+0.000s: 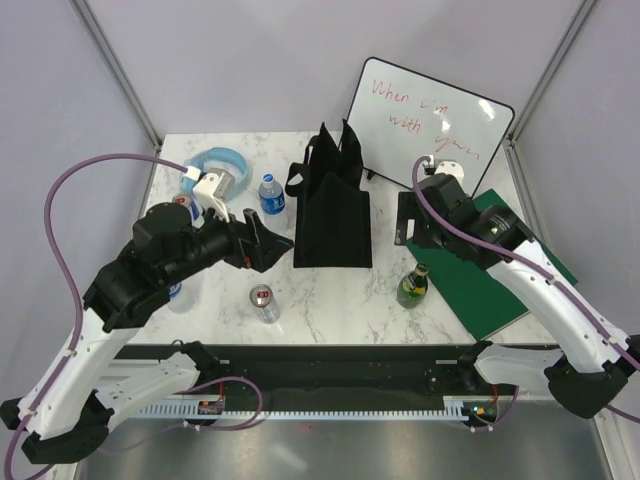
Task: Place the beverage into the canvas bag
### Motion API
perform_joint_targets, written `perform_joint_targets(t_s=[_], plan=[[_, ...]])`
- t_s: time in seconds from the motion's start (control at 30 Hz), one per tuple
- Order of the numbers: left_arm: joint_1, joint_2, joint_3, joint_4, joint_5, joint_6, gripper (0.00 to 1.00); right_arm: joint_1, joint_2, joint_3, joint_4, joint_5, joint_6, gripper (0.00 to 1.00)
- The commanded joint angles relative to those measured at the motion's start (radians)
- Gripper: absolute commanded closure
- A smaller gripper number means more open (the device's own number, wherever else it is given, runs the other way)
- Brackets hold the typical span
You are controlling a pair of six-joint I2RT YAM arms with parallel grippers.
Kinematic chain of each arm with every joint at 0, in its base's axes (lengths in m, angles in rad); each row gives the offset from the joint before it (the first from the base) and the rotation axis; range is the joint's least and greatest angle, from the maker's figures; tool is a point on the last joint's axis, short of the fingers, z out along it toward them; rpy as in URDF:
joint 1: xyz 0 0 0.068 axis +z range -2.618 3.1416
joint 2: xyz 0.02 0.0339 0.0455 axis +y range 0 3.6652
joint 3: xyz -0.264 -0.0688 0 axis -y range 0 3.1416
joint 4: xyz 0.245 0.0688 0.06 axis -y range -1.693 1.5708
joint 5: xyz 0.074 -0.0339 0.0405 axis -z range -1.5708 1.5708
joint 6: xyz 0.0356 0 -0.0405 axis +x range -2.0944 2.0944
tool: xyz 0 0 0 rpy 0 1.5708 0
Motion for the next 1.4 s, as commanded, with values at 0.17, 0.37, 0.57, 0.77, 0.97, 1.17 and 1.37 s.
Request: perform_joint_targets(t_s=[0.17,0.37,0.57,0.77,0.97,1.17,1.37], plan=[[0.0,-0.03,-0.068,0.028,-0.017,0.064,0.0,-0.078,-0.016,-0.092,-0.078,-0.146,-0.043,0.27],[0.0,-0.041,-0.086,0.031,-0.014,0.047,0.0,-0.076,-0.068,-0.21,-0.065,-0.187,-0.045,0.35],[0.0,-0.041,-0.088,0.034,-0.022,0.053,0.0,-0.078,-0.044,-0.264,-0.039,-0.189,-0.07,0.35],[0.0,-0.048,-0.086,0.037,-0.023,0.026,0.0,-0.084,-0.024,-0.301,0.016,-0.189,-0.109,0.4],[0.0,-0.051,-0.089,0.038,-0.028,0.021,0.0,-0.089,0.024,-0.302,0.056,-0.203,-0.134,0.41],[0.0,-0.045,-0.102,0.04,-0.032,0.012,0.0,-0.098,0.036,-0.299,0.059,-0.206,-0.152,0.42],[0.0,-0.013,-0.074,0.046,-0.025,0.018,0.0,-0.099,0.032,-0.307,0.048,-0.207,-0.16,0.44]])
